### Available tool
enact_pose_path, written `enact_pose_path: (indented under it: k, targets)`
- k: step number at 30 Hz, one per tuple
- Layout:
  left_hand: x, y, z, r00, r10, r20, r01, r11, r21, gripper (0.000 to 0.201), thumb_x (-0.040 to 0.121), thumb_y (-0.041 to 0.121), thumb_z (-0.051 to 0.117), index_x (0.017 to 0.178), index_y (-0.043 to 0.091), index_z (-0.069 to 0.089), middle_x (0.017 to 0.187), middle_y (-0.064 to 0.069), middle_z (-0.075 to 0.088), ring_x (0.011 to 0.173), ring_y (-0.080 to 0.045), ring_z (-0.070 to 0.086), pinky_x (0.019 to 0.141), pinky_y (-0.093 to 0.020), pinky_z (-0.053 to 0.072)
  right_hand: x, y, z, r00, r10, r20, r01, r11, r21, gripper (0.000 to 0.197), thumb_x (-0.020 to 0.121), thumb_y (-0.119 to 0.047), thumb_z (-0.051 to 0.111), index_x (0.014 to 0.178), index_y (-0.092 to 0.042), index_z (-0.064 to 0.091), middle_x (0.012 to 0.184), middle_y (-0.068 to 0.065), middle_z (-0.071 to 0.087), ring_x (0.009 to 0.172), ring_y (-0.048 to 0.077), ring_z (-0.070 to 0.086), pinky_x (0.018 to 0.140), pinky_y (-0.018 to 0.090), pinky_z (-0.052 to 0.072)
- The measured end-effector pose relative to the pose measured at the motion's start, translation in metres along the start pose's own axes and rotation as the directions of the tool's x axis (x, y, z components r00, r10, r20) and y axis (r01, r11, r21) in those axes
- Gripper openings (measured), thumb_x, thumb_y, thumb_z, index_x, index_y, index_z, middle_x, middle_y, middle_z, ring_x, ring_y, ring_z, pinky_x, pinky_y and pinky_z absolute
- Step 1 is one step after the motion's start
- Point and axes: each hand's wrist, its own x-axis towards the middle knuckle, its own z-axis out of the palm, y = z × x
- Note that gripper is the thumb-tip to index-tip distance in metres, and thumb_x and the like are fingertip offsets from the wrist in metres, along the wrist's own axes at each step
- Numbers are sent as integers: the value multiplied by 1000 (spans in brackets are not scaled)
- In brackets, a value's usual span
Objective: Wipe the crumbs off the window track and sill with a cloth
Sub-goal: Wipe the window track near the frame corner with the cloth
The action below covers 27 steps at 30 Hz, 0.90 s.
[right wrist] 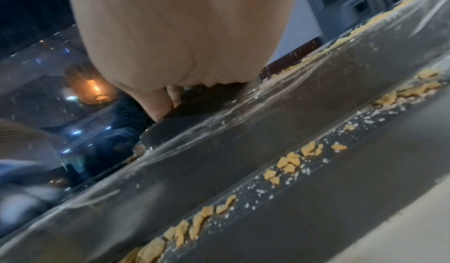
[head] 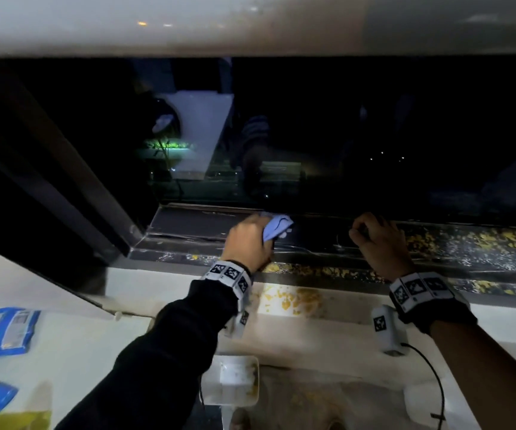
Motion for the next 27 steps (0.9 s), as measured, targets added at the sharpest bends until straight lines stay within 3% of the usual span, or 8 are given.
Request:
enact_pose_path:
  k: [3, 6, 9, 12, 15, 18, 22, 27]
  targets:
    - [-1, -42, -31, 985, -151, -84, 150, 989, -16, 27, 79, 13, 57, 105, 16, 65, 99, -16, 65, 88, -36, 64, 74, -40, 50, 0, 0, 0, 1000, -7, -9, 7, 1000, -11, 21, 83, -44, 41, 90, -27, 51, 101, 6, 57, 99, 34, 52, 82, 41, 34]
    - [-5, -104, -65, 925, -306, -225, 344, 925, 158, 30, 72, 7, 64, 102, 6, 61, 105, -23, 56, 91, -42, 58, 74, -46, 49, 0, 2, 1, 1000, -1, -17, 0, 999, -38, 26, 86, -42, 44, 94, -20, 55, 101, 9, 59, 99, 36, 53, 83, 45, 38]
    - [-10, -129, -68, 921, -353, -165, 389, 853, 347, 40, 66, 7, 72, 103, 3, 59, 105, -24, 53, 87, -44, 56, 65, -47, 49, 0, 2, 1, 1000, 10, -26, -11, 999, -40, 24, 87, -40, 47, 94, -19, 55, 99, 11, 59, 98, 38, 53, 82, 47, 41]
    - [-11, -121, -42, 900, -392, -188, 434, 837, 333, 34, 67, 1, 69, 100, 1, 59, 98, -25, 59, 77, -43, 60, 63, -46, 51, 1, 1, 2, 999, 29, -26, -30, 999, -35, 20, 89, -39, 48, 93, -20, 56, 100, 9, 58, 99, 36, 52, 84, 45, 38]
    - [-7, -81, -9, 912, -354, -208, 402, 871, 283, 35, 73, 10, 67, 107, 11, 62, 109, -17, 63, 79, -36, 62, 63, -38, 50, 1, -2, 3, 998, 45, -36, -46, 998, -37, 11, 92, -31, 54, 92, -20, 55, 102, 8, 58, 102, 36, 51, 86, 44, 34]
    - [-4, -17, 21, 960, -255, -111, 275, 930, 244, 30, 77, 19, 66, 107, 18, 64, 108, -6, 64, 76, -25, 63, 62, -32, 49, -1, -3, 1, 999, 38, -24, -39, 999, -23, 25, 86, -41, 44, 92, -20, 55, 104, 8, 58, 102, 35, 51, 85, 44, 34]
    - [-7, 31, 14, 996, -87, -13, 88, 991, 97, 31, 74, 8, 59, 104, 15, 65, 98, -11, 65, 75, -34, 65, 60, -33, 48, -2, -4, -4, 1000, 23, -3, -23, 1000, -10, 31, 83, -44, 41, 94, -20, 56, 107, 8, 58, 104, 34, 50, 85, 43, 34]
    - [-2, -35, -56, 949, -282, -143, 289, 957, 27, 28, 81, 8, 58, 104, 17, 71, 98, -22, 65, 89, -38, 62, 76, -39, 49, -1, -1, -1, 1000, 20, -16, -20, 1000, -6, 42, 77, -55, 33, 93, -23, 56, 104, 4, 59, 100, 33, 52, 83, 43, 38]
